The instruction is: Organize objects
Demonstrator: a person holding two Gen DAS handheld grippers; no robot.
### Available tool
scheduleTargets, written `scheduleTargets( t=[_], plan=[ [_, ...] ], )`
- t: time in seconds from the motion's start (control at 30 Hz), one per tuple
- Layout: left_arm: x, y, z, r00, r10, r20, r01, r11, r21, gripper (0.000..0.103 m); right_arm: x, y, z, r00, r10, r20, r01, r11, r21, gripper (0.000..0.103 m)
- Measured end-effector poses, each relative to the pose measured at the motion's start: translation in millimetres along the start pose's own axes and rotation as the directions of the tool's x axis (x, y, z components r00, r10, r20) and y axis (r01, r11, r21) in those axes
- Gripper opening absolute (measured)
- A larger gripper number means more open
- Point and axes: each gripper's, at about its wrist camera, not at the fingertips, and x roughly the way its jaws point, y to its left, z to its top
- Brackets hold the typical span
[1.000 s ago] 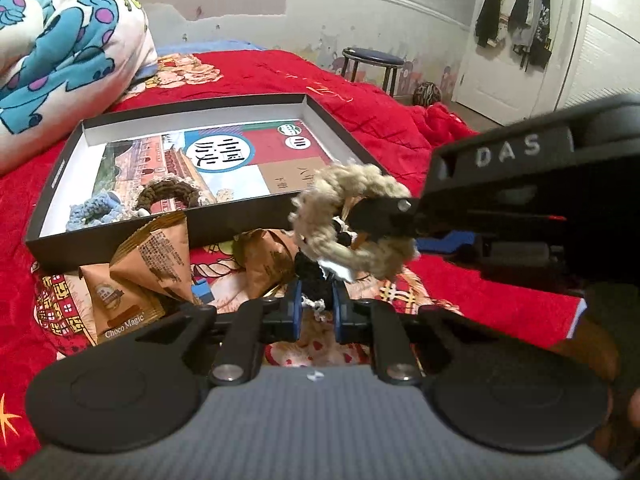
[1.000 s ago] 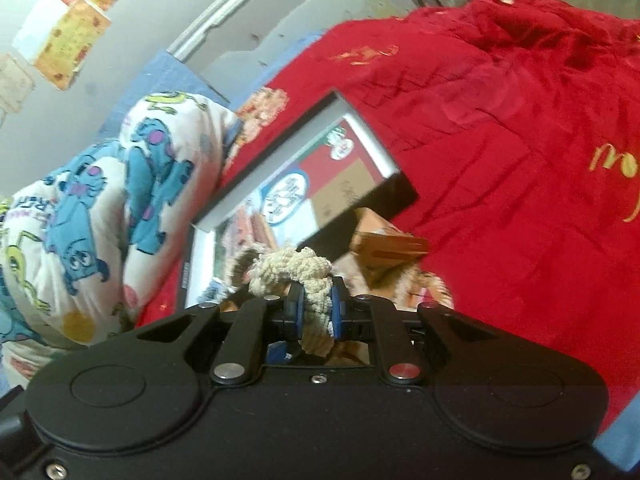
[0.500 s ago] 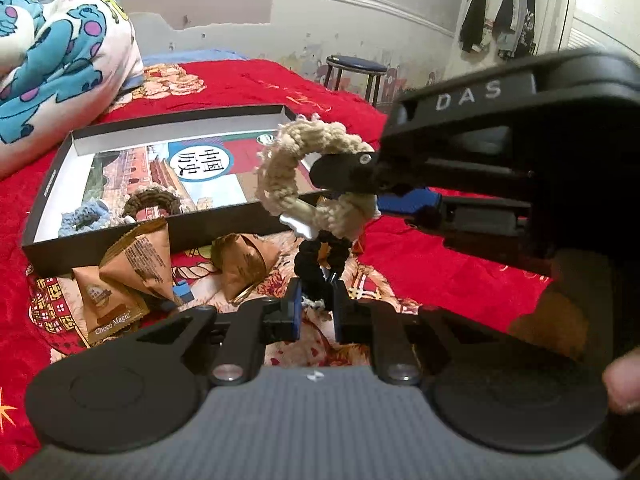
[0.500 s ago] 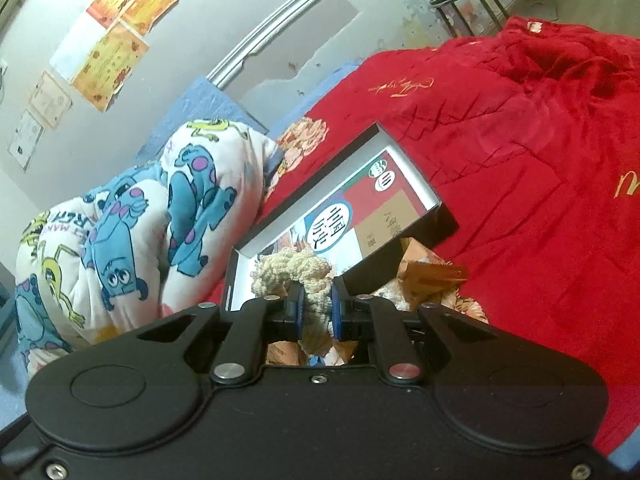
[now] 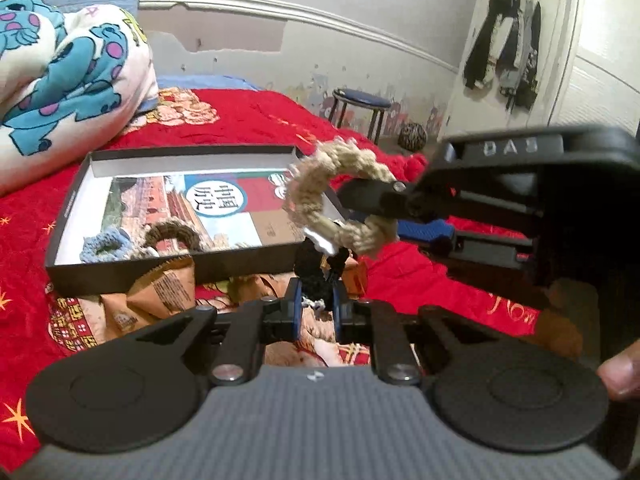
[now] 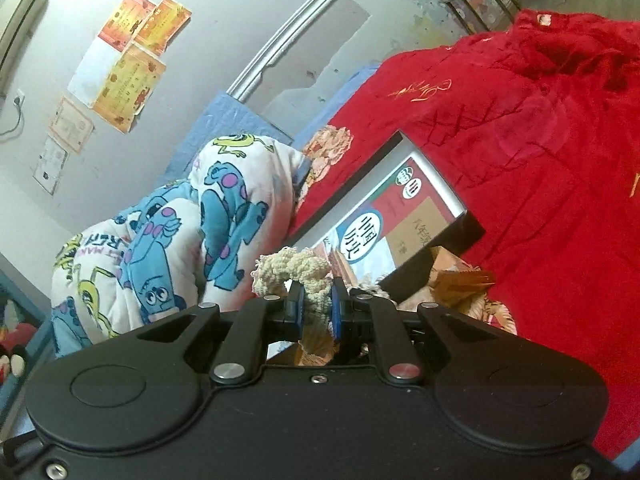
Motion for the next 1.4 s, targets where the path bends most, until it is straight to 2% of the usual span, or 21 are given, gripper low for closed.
scheduleTargets(
  t=[0.53,0.63,1.4],
  plan=[
    [-6.7,18.1,11.7,0.999,0.011,0.033,-0.009,0.998,-0.057,0.018,14.9,-0.8,9.2,1.0,-0.025,-0.011,0.025,1.0,-0.01,0.013],
    [-5.5,21.4,11.7,0.999,-0.009,0.033,0.012,0.996,-0.087,0.018,18.5,-1.3,10.9,1.0,-0.021,-0.013,0.021,1.0,-0.015,0.013],
    [-3.8,30.7,14.4,0.998,0.021,0.055,-0.015,0.994,-0.107,0.018,31.2,-2.0,17.4,1.0,-0.018,-0.025,0.018,1.0,-0.019,0.013]
  ],
)
